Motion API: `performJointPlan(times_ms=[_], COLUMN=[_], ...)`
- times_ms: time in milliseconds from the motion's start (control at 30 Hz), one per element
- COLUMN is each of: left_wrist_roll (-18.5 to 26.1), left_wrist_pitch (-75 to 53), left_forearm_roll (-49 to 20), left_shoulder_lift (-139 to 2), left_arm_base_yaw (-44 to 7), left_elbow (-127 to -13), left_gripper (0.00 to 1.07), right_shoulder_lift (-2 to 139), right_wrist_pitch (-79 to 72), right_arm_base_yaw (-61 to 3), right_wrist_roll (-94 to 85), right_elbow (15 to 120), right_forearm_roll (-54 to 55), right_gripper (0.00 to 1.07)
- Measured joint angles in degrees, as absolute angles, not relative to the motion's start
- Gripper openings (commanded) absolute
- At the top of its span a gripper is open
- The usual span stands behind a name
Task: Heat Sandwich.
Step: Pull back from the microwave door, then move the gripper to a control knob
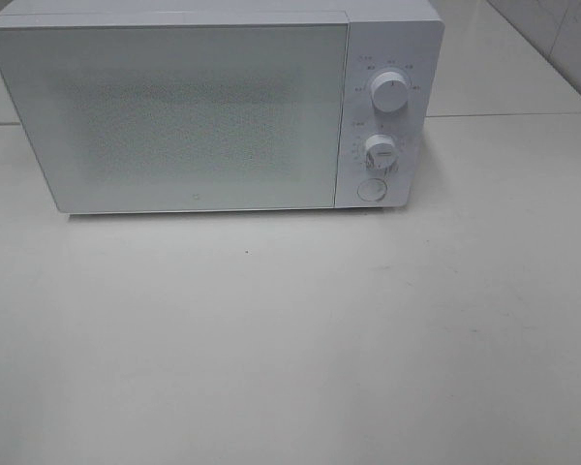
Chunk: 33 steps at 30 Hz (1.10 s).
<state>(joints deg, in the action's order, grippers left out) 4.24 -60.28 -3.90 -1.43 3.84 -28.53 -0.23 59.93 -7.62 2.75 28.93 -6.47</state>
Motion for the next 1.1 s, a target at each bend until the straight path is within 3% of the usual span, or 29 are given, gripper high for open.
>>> performJointPlan(times_ms=[1100], left_wrist_roll=[4.3], left_wrist_pitch=[-60.3], left_forearm_roll=[-4.2], left_shoulder_lift=[0.2], left_arm_base_yaw=[3.8], left_elbow=[-28.5], left_gripper=[1.01], right_shoulder_lift=[-0.2], right_wrist_pitch=[59.9], right_arm_base_yaw=[-7.6], right_wrist_roll=[2.8], right_elbow=[28.9], right_forearm_roll=[-6.5], right_gripper=[0.76])
